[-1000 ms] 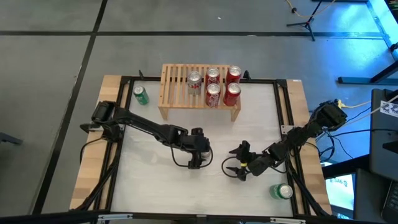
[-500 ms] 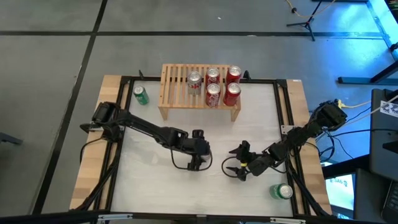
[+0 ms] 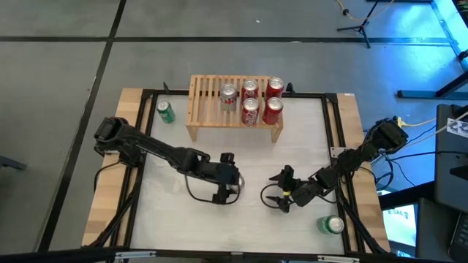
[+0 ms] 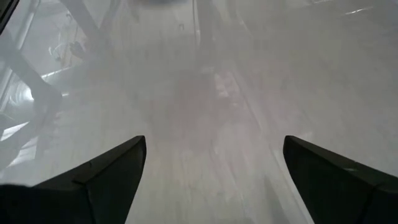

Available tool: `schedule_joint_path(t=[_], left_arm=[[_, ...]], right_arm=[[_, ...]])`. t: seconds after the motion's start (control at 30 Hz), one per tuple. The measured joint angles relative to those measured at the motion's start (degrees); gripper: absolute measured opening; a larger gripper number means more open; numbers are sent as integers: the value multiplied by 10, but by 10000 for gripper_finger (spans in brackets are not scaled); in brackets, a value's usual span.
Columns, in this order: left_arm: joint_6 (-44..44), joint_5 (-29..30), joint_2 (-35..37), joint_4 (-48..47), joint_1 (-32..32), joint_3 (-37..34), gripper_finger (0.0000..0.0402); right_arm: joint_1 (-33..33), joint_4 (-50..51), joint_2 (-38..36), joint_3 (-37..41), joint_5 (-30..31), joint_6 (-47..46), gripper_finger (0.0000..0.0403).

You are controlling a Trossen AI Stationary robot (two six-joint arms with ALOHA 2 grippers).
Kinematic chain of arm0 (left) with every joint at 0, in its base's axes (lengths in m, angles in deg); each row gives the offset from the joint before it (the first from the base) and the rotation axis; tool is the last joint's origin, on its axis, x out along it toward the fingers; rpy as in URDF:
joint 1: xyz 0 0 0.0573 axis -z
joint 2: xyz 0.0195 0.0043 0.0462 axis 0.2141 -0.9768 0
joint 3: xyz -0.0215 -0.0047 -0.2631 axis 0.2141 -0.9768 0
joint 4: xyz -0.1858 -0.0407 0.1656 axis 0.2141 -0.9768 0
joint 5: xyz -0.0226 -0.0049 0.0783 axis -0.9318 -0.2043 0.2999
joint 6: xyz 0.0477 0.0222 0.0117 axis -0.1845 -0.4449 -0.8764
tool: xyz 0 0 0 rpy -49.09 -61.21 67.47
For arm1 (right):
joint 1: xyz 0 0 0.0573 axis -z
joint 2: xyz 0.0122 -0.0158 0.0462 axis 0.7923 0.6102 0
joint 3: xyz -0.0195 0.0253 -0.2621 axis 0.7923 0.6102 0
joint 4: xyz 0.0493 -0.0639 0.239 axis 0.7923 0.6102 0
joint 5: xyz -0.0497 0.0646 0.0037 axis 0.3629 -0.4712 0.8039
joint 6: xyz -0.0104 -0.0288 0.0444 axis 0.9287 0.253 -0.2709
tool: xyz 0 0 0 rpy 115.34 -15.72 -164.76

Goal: Place canned beverage on shelf
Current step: Put the white soda can on the shelf

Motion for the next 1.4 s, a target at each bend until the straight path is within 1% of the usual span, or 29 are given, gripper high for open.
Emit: schedule_joint_path(t=[0.37,0.47,0.57,0.67,0.77,0.97,1.03,1.17,1.33,1.4], left_arm=[[43,12,140,-105,-4,0,285],[53,22,181,-135,-21,0,285],[54,43,216,-141,-41,0,286],[52,44,236,-146,-70,8,286],[34,44,232,-184,-102,41,286],[-2,41,200,-239,-179,123,286],[-10,24,187,-240,-203,142,286],[-34,-17,161,-237,-244,165,287],[-62,-20,124,-243,-284,174,287],[-67,-34,113,-242,-298,174,287]], right_arm=[[1,0,0,0,7,-2,374],[1,-1,0,0,7,-2,374],[0,-3,5,0,11,-2,374],[1,-6,18,0,15,-4,374],[1,-6,30,0,16,-10,374],[1,-15,33,0,17,-10,374],[1,-15,33,0,17,-9,374],[1,-14,33,0,17,-9,374],[1,-16,33,0,17,-9,374],[1,-17,33,0,17,-9,374]])
